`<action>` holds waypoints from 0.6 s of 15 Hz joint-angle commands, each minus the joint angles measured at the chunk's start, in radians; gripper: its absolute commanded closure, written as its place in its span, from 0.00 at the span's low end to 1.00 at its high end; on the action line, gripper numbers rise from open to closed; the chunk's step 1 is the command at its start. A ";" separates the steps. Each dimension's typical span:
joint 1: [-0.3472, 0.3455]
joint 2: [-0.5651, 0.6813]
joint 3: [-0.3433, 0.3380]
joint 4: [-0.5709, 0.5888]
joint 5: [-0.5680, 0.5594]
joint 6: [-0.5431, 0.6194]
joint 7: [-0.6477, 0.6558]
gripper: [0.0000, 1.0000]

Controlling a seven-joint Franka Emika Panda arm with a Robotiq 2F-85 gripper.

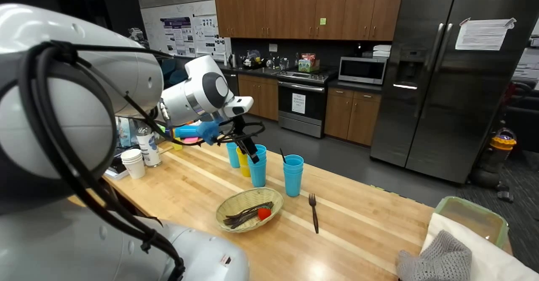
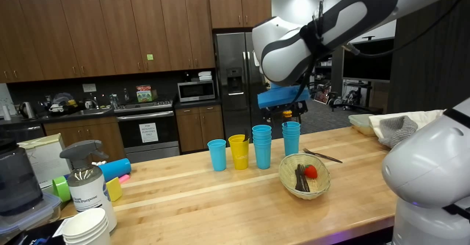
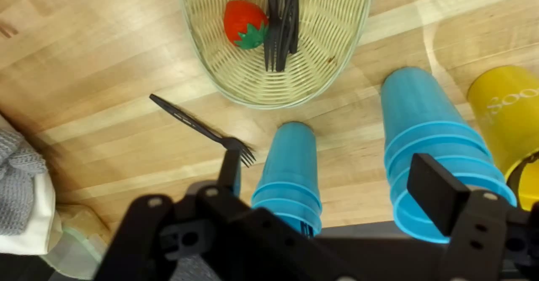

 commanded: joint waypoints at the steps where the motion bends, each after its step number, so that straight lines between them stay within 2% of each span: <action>1: -0.036 0.072 0.036 -0.021 0.031 0.104 -0.009 0.00; 6: -0.081 0.182 0.085 -0.038 -0.008 0.191 0.030 0.00; 9: -0.097 0.209 0.102 -0.047 -0.031 0.195 0.056 0.00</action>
